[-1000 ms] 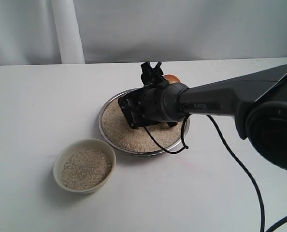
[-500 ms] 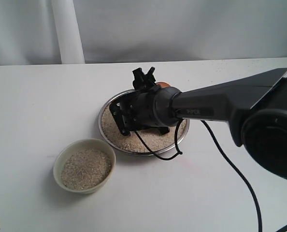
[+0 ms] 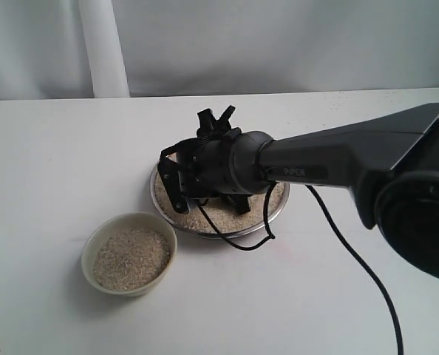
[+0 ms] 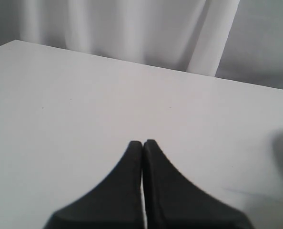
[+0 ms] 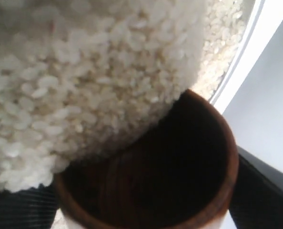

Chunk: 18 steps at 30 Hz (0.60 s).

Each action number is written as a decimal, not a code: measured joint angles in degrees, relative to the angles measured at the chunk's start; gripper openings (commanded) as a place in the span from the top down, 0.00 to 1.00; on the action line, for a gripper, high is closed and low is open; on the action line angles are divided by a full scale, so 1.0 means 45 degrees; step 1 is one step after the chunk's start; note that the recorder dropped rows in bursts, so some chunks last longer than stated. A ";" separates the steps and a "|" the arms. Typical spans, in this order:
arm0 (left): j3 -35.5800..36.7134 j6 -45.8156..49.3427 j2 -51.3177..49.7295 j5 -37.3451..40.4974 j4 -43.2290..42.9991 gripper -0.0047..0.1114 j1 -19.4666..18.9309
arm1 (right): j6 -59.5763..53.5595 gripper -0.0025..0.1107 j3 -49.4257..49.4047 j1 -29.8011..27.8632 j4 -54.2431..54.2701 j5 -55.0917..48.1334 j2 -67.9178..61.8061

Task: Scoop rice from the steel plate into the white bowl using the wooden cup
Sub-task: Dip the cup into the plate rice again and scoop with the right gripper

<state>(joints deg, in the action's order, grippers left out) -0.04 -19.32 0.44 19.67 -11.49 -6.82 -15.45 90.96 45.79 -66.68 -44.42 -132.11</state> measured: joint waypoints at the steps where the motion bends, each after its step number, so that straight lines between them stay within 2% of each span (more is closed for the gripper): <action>1: 0.0000 0.0000 0.0000 0.0000 0.0000 0.96 0.0000 | -0.0138 0.98 0.0000 -0.0002 0.0253 0.0037 0.0060; 18: 0.0000 0.0000 0.0000 0.0000 0.0000 0.96 0.0000 | -0.0721 0.98 0.0000 0.0111 0.2504 0.0618 0.0515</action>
<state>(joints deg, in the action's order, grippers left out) -0.04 -19.32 0.44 19.67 -11.49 -6.82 -18.69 90.96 46.30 -55.41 -41.64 -129.79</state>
